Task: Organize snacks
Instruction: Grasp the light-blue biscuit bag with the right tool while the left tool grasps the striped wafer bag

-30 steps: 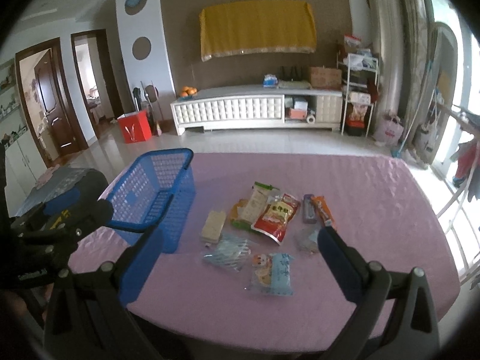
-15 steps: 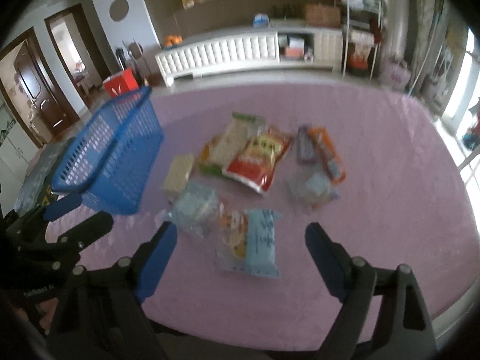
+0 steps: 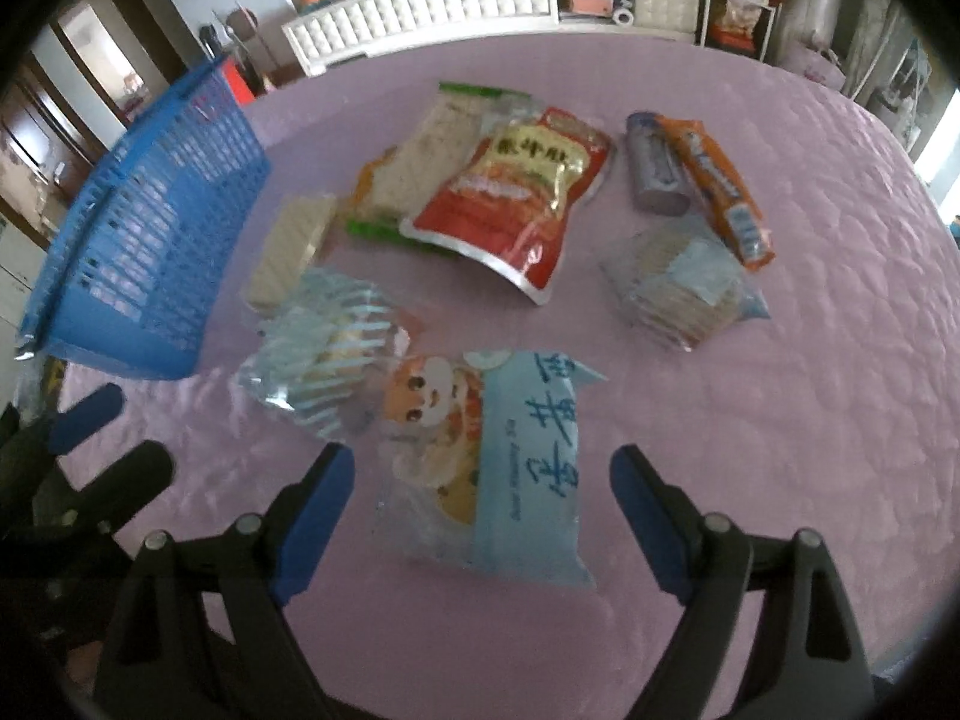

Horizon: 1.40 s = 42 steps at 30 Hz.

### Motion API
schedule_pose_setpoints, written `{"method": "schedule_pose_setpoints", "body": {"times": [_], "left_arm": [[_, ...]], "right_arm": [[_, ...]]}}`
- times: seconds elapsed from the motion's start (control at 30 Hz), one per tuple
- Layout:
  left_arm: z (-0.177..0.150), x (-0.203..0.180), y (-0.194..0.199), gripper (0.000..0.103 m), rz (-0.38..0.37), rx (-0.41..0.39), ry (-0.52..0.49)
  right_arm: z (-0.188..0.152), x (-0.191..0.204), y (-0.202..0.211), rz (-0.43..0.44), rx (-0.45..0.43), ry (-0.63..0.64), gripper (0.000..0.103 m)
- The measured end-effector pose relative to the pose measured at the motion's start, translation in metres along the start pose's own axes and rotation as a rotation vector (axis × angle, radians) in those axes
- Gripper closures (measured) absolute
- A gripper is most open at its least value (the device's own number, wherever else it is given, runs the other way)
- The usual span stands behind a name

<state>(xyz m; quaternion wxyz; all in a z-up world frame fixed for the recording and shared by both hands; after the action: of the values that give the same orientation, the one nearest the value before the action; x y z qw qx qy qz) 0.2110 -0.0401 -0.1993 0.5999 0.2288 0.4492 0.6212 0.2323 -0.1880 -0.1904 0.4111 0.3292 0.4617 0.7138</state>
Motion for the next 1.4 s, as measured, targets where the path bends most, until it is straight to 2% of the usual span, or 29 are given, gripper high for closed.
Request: {"method": "schedule_pose_setpoints", "body": {"times": [0.17, 0.27, 0.37, 0.63, 0.8, 1.03, 1.4], "left_arm": [[0.001, 0.004, -0.008, 0.022, -0.006, 0.018, -0.006], [0.001, 0.004, -0.012, 0.022, -0.006, 0.033, -0.017], [0.000, 0.001, -0.014, 0.022, -0.005, 0.041, -0.036], [0.010, -0.017, -0.022, 0.022, -0.006, 0.058, -0.065], [0.017, -0.031, -0.033, 0.022, 0.007, 0.068, -0.100], [0.027, -0.049, -0.063, 0.022, 0.029, 0.136, -0.149], [0.028, -0.062, -0.106, 0.022, 0.069, 0.225, -0.252]], "right_arm": [[0.002, -0.002, -0.017, -0.011, 0.040, 0.001, 0.014], [0.001, 0.001, -0.022, 0.013, 0.045, 0.023, 0.030], [0.000, 0.004, -0.018, 0.000, 0.016, 0.053, 0.033], [-0.013, -0.012, 0.009, 0.002, -0.077, 0.015, 0.034], [-0.015, -0.026, 0.020, 0.034, -0.112, -0.031, 0.034], [-0.015, -0.041, 0.018, 0.066, -0.120, -0.062, 0.034], [-0.009, -0.042, -0.001, 0.058, -0.097, -0.108, 0.034]]}}
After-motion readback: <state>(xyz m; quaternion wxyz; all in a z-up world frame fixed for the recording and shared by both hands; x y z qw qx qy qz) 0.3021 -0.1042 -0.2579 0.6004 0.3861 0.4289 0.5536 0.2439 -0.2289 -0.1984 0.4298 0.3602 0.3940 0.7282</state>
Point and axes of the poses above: each gripper's, at about its wrist camera, not at the fingertips, and y roughly against the way its jaws point, x to its left, z to its top, the point moved 5 cm from there along -y, roughly the way its jaws point, and after that the axes turned 13 degrees about y, right-handed, at the moved point
